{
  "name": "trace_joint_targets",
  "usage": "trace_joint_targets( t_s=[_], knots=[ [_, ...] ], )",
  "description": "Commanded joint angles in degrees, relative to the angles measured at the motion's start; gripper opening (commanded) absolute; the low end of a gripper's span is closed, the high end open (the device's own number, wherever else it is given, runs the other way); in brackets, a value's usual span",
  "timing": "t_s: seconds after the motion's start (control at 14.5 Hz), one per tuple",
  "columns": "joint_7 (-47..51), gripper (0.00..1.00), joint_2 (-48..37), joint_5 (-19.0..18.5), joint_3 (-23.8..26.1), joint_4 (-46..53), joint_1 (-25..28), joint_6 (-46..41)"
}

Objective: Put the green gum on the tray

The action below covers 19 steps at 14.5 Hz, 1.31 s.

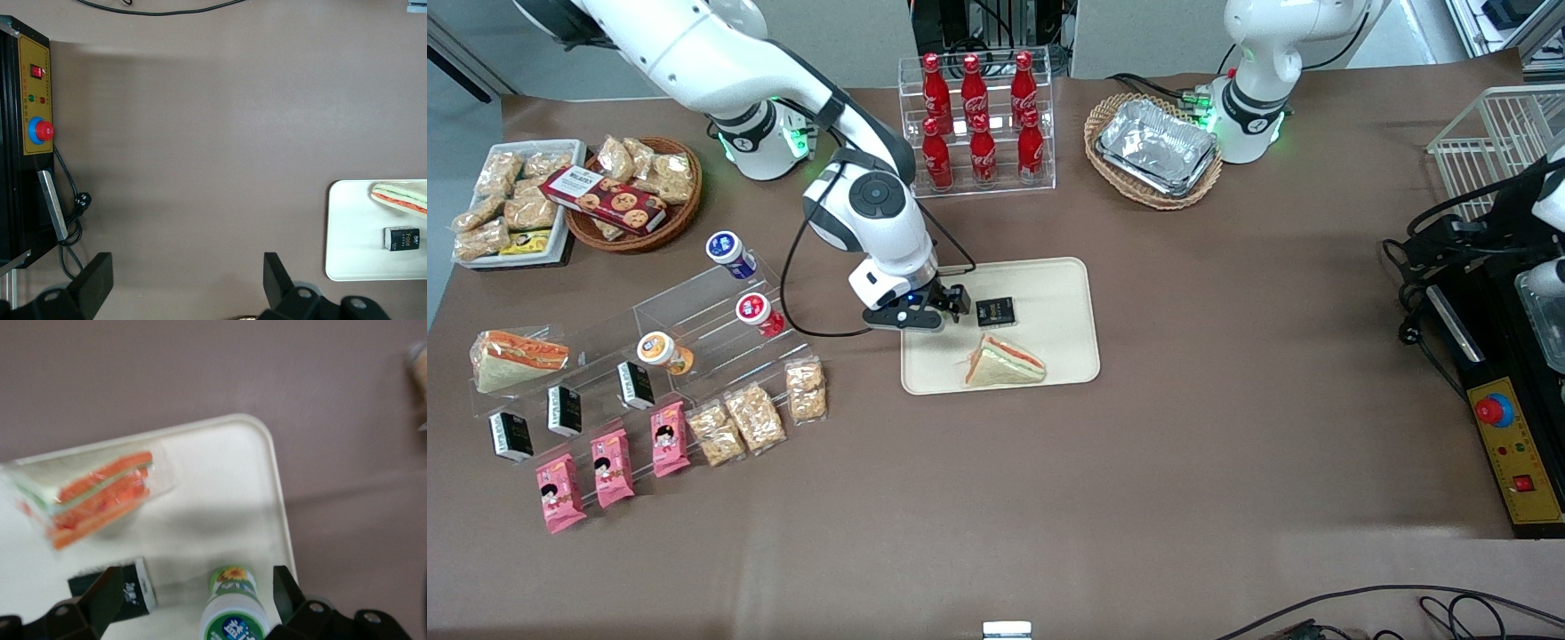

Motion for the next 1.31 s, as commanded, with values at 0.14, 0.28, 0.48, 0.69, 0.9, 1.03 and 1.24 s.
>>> trace_joint_targets(
  t_s=[0.14, 0.28, 0.48, 0.69, 0.9, 1.03, 1.24],
  knots=[
    [-9.1, 1.00, -5.0, 0.1, 0.5, 12.5, -4.6, -19.5],
    [-16.1, 1.00, -8.6, 3.8, 0.4, 13.5, -8.7, -22.0],
    [-29.2, 1.00, -15.0, 11.4, -3.9, 14.0, -13.0, -26.0],
    [-43.6, 1.00, -18.9, 15.9, -19.8, 18.5, -8.4, -35.3],
    [-60.4, 1.00, -19.0, 20.4, -31.5, 25.7, -6.3, -41.5],
    [-66.6, 1.00, -19.0, 20.4, -34.7, 27.4, -7.1, -43.8],
    [-71.3, 1.00, -18.6, 21.6, -37.9, 31.7, -8.1, -48.9]
  ],
)
